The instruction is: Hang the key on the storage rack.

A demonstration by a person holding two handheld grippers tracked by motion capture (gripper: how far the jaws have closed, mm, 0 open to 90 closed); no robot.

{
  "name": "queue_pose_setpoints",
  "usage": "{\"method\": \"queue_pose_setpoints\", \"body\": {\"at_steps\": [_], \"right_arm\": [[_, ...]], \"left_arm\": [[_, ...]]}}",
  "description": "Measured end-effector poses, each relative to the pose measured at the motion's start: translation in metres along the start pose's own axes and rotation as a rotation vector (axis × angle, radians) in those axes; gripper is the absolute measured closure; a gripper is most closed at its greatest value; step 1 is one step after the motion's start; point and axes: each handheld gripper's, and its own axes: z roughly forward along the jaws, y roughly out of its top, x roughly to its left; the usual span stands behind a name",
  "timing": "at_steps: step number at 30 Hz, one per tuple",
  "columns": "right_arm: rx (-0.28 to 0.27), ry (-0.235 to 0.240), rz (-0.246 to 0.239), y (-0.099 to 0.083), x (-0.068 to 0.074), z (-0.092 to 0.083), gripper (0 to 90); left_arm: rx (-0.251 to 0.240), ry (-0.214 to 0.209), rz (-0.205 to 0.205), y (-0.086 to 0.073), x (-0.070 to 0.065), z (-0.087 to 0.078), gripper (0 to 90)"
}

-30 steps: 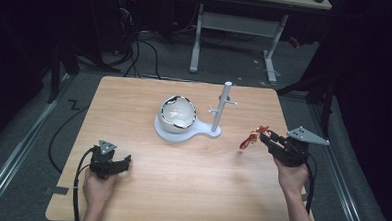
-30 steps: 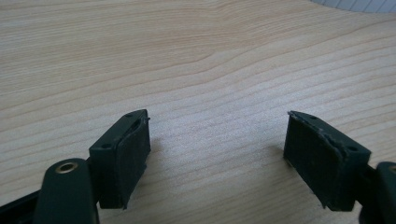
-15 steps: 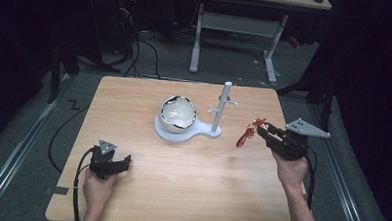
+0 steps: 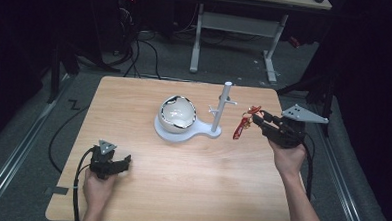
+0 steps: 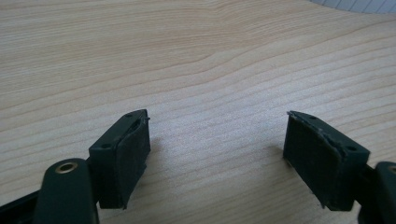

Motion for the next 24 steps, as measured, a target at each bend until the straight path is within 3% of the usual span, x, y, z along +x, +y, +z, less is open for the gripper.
{"method": "queue_pose_setpoints", "body": {"at_steps": [13,24], "right_arm": [[-0.002,0.031,-0.009,0.023,0.003,0.014,67.1],[0.028,0.036,0.007,0.027,0.000,0.031,67.1]], "left_arm": [[0.000,0.001,0.001,0.000,0.000,0.000,23.3],[0.001,0.001,0.001,0.000,0.000,0.000,23.2]]}}
